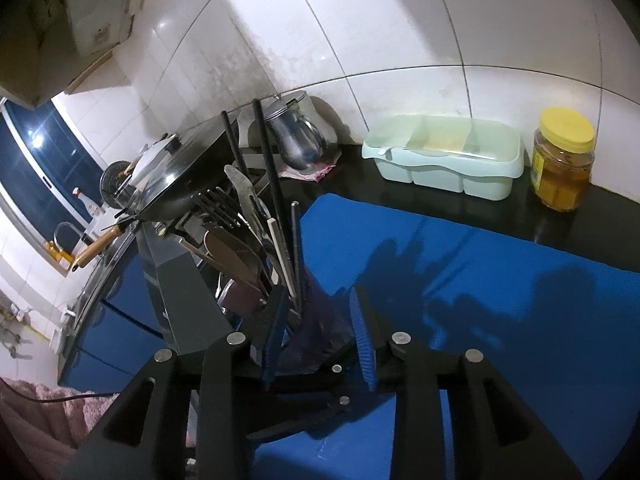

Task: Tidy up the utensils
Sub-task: 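Open the right gripper to release the rod and withdraw it, then lower the glass cup onto the blue mat with the left gripper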

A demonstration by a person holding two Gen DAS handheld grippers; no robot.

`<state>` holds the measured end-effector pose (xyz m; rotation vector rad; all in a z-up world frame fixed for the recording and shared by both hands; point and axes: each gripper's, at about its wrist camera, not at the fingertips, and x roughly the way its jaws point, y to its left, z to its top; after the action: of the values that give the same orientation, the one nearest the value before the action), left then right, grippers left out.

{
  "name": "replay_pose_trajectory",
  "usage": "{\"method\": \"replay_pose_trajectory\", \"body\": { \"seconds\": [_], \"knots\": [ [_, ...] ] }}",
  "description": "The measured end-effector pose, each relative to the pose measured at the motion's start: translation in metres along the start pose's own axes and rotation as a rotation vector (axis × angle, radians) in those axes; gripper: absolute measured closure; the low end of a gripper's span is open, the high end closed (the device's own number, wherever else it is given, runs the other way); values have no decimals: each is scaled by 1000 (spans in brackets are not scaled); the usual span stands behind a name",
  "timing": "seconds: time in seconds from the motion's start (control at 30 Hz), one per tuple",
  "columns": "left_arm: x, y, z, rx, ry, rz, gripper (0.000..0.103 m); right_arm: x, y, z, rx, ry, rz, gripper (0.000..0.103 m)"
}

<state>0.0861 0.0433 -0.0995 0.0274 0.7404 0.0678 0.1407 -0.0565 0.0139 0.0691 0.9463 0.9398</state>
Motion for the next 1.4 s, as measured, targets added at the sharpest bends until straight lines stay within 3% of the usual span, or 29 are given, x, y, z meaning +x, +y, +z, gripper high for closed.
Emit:
{"method": "replay_pose_trajectory", "body": {
  "seconds": [0.3,0.67,1.0,1.4],
  "knots": [
    [0,0,0,0,0,0,23,-10,-20,-16,69,-36,-41,56],
    [-1,1,0,-3,1,-5,23,-17,-29,-47,69,-106,-158,18],
    [-12,16,-1,-54,-7,-46,23,-20,-25,-58,44,-126,-211,15],
    [-39,37,-7,-115,62,-95,22,-17,-20,-61,36,-105,-197,13]
  ]
}}
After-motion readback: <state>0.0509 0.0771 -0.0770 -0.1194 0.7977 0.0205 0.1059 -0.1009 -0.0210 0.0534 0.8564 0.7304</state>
